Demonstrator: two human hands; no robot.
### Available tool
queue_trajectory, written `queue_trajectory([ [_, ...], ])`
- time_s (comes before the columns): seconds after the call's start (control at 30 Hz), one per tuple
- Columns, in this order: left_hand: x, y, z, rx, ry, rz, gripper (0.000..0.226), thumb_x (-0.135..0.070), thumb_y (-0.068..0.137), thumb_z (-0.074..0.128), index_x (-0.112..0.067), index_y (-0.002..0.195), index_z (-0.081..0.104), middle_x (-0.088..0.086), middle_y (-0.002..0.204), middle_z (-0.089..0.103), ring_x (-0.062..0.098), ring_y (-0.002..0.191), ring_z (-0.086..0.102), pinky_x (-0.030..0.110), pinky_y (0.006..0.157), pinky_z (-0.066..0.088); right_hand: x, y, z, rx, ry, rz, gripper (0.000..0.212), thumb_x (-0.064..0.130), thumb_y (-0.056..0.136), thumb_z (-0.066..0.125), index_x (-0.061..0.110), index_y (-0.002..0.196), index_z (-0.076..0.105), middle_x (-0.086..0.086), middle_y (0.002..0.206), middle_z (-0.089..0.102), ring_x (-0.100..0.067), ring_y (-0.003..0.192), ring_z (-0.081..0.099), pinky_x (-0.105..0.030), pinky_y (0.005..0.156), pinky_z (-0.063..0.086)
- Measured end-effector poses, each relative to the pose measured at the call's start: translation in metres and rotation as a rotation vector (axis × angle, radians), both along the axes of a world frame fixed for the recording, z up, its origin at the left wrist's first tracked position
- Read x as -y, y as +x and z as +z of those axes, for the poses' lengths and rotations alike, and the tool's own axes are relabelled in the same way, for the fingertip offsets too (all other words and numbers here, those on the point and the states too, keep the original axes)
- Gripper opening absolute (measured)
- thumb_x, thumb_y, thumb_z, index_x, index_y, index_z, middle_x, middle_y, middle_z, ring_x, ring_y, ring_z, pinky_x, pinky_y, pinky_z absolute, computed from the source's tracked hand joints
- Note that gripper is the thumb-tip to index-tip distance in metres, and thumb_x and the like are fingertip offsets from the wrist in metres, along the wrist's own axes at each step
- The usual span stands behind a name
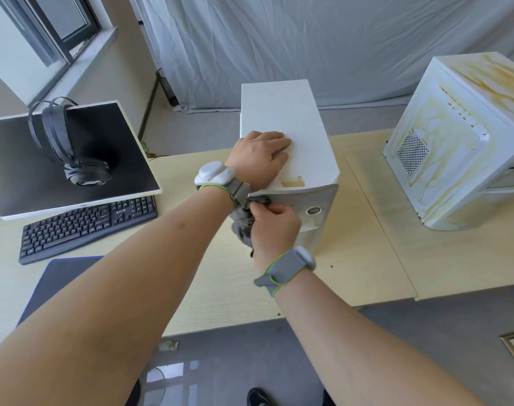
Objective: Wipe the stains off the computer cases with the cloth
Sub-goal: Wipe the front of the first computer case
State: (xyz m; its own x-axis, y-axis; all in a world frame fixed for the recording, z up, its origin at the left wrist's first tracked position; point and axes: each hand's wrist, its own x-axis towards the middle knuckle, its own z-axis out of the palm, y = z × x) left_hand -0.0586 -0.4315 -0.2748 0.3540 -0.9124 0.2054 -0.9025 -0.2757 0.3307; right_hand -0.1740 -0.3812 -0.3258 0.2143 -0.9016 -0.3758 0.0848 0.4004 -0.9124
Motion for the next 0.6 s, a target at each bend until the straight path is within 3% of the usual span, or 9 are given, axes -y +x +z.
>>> queue_trajectory([
  [0.1, 0.000, 0.001, 0.000, -0.005, 0.005, -0.011, 0.041, -0.039, 0.103, 0.044, -0.033, 0.142, 0.056, -0.011, 0.152, 0.048, 0.024, 0.137, 0.039, 0.039, 0.115, 0.029, -0.010, 0.011, -0.010, -0.013, 0.038, 0.037, 0.022, 0.020, 0.081, 0.078, 0.006, 0.074, 0.062, -0.005, 0.067, 0.063, -0.020, 0.062, 0.055, -0.027, 0.057, 0.043],
  [0.2, 0.000, 0.001, 0.000, -0.021, -0.007, -0.012, 0.041, -0.039, 0.103, 0.045, -0.033, 0.141, 0.057, -0.011, 0.152, 0.049, 0.024, 0.137, 0.040, 0.041, 0.115, 0.030, -0.010, 0.011, -0.024, -0.016, 0.169, 0.050, 0.030, 0.020, 0.081, 0.077, 0.009, 0.062, 0.058, -0.004, 0.061, 0.061, -0.025, 0.062, 0.055, -0.034, 0.058, 0.044],
  [0.33, -0.001, 0.003, 0.001, -0.037, -0.015, -0.006, 0.040, -0.039, 0.102, 0.047, -0.033, 0.140, 0.059, -0.011, 0.151, 0.050, 0.024, 0.136, 0.041, 0.041, 0.115, 0.031, -0.009, 0.007, -0.022, 0.038, 0.284, 0.050, 0.019, 0.016, 0.083, 0.077, 0.004, 0.070, 0.070, -0.004, 0.070, 0.073, -0.027, 0.070, 0.068, -0.038, 0.065, 0.058],
  [0.5, 0.000, 0.003, -0.001, -0.025, -0.016, -0.014, 0.040, -0.040, 0.102, 0.047, -0.034, 0.139, 0.059, -0.012, 0.150, 0.051, 0.025, 0.136, 0.041, 0.042, 0.114, 0.032, -0.001, 0.003, -0.005, 0.128, 0.159, 0.013, 0.030, 0.013, 0.078, 0.080, 0.014, 0.054, 0.063, -0.008, 0.065, 0.063, -0.020, 0.064, 0.056, -0.037, 0.059, 0.050],
  [0.6, -0.001, 0.002, -0.001, -0.013, -0.030, -0.017, 0.039, -0.039, 0.102, 0.047, -0.033, 0.137, 0.061, -0.012, 0.148, 0.052, 0.027, 0.133, 0.043, 0.041, 0.111, 0.033, 0.002, -0.004, 0.001, 0.123, 0.140, 0.041, 0.011, 0.017, 0.075, 0.080, 0.014, 0.067, 0.073, -0.014, 0.077, 0.074, -0.034, 0.072, 0.069, -0.048, 0.063, 0.060],
])
